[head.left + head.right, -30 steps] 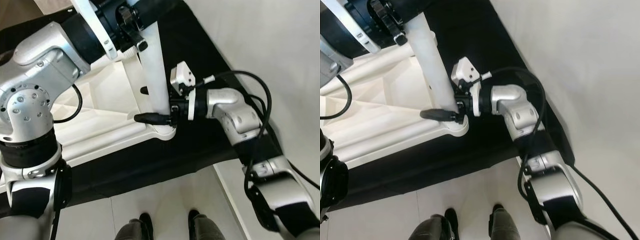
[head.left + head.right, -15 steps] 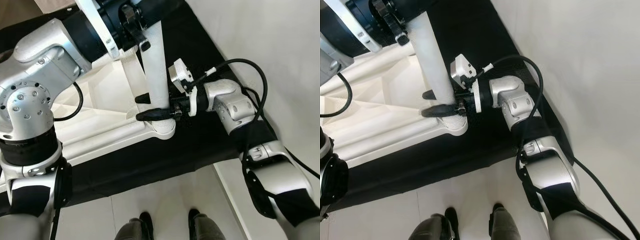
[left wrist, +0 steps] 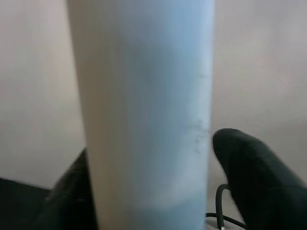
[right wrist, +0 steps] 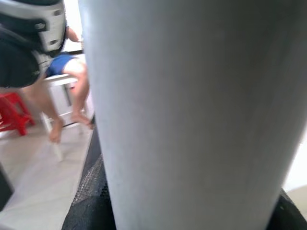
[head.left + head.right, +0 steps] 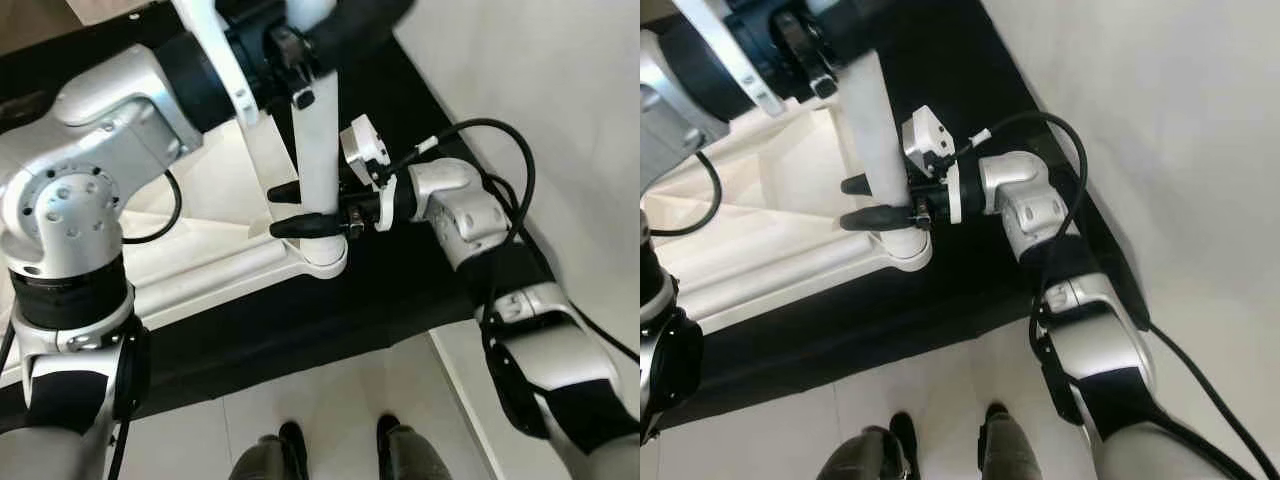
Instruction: Building children table
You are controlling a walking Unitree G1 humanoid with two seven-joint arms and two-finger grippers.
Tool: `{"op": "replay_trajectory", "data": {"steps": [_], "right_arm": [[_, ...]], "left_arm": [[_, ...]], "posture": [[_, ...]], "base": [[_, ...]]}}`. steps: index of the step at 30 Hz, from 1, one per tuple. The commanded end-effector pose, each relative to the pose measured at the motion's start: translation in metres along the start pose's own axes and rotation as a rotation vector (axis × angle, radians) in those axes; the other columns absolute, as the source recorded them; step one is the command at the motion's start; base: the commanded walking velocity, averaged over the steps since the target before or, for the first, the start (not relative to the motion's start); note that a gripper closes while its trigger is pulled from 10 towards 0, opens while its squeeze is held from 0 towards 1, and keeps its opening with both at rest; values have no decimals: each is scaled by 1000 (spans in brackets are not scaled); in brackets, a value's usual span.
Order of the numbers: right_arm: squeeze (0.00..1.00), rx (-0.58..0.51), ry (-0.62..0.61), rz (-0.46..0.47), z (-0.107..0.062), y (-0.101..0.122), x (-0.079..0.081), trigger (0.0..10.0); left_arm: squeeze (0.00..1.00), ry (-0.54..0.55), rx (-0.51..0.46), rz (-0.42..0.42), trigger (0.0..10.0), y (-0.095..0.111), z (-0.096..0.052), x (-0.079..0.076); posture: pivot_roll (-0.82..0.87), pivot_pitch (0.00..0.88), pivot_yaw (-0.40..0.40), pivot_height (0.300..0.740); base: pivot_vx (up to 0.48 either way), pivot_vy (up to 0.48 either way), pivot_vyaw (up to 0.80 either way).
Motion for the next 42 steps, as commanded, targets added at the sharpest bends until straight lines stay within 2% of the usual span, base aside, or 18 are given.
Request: {"op": "replay_trajectory", "data": {"steps": [1, 3, 6, 8, 9, 10, 11, 13, 14, 15, 20, 22, 23, 27, 35, 37, 39, 42], "right_arm": [[0, 45, -93, 54, 3, -25, -2, 0], [0, 67, -257, 68, -3, -37, -6, 0], [0, 87, -332, 56, -7, -44, -5, 0], [0, 89, -330, 53, 5, -56, 35, 0], [0, 89, -330, 53, 5, -56, 35, 0], [0, 90, -329, 58, 9, -59, 50, 0], [0, 99, -322, 60, 13, -62, 61, 0], [0, 109, -320, 59, 15, -64, 65, 0], [0, 109, -320, 59, 15, -64, 65, 0], [0, 158, -344, 44, 17, -70, 61, 0], [0, 203, -439, 27, 14, -67, 43, 0], [0, 203, -439, 27, 14, -67, 43, 0], [0, 189, -492, 25, 12, -63, 37, 0], [0, 136, -565, 64, 10, -59, 42, 0], [0, 34, -622, 86, 9, -52, 43, 0], [0, -20, -648, 94, 8, -50, 43, 0], [0, -94, -728, 98, -7, -54, 42, 0], [0, -103, -758, 93, -13, -56, 40, 0]], "left_arm": [[0, 22, 11, -11, 10000, 0, -4, 5], [0, 87, 25, -6, 10000, 1, -13, 20], [0, 117, 36, -5, 10000, 1, -19, 28], [0, 158, 64, -10, 10000, -6, -31, 36], [0, 158, 64, -10, 10000, -6, -31, 36], [0, 172, 74, -13, 10000, -9, -35, 38], [0, 175, 90, -22, 10000, -23, -32, 31], [0, 174, 97, -28, 10000, -32, -29, 24], [0, 174, 97, -28, 10000, -32, -29, 24], [0, 171, 106, -37, 10000, -45, -24, 14], [0, 170, 101, -38, 10000, -45, -22, 12], [0, 170, 101, -38, 10000, -45, -22, 12], [0, 175, 97, -33, 10000, -39, -27, 13], [0, 189, 98, -32, 10000, -34, -36, 16], [0, 210, 94, -28, 10000, -38, -34, 17], [0, 227, 89, -23, 10000, -39, -34, 19], [0, 365, 84, 9, 10000, -37, -46, 40], [0, 412, 85, 23, 10000, -35, -52, 48]], "posture": [[27, 364, 120, 740], [21, 376, 114, 740], [29, 382, 102, 740], [35, 390, 105, 740], [35, 390, 105, 740], [35, 390, 105, 740], [26, 394, 106, 740], [26, 393, 106, 740], [26, 393, 106, 740], [23, 387, 106, 740], [24, 382, 97, 740], [24, 382, 97, 740], [22, 381, 95, 740], [21, 382, 99, 740], [18, 381, 100, 740], [17, 381, 104, 740], [24, 385, 108, 740], [24, 385, 108, 740]], "base": [[0, 0, 0], [0, 0, 0], [0, 0, 0], [0, 0, 0], [0, 0, 0], [0, 0, 0], [0, 0, 0], [0, 0, 0], [0, 0, 0], [0, 0, 0], [0, 0, 0], [0, 0, 0], [0, 0, 0], [0, 0, 0], [0, 0, 0], [0, 0, 0], [0, 0, 0], [0, 0, 0]]}}
Point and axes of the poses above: a point about 5 cm out from each wrist's last joint towards the gripper, its own z axis pointing out of the wrist towards the gripper, its own y axis along the axis of the wrist's last joint, x = y × z, the point moved 6 cm from there along z, pointing out of the wrist towards the gripper, and after that the axes turned 12 degrees about z, right-handed, at the moved point
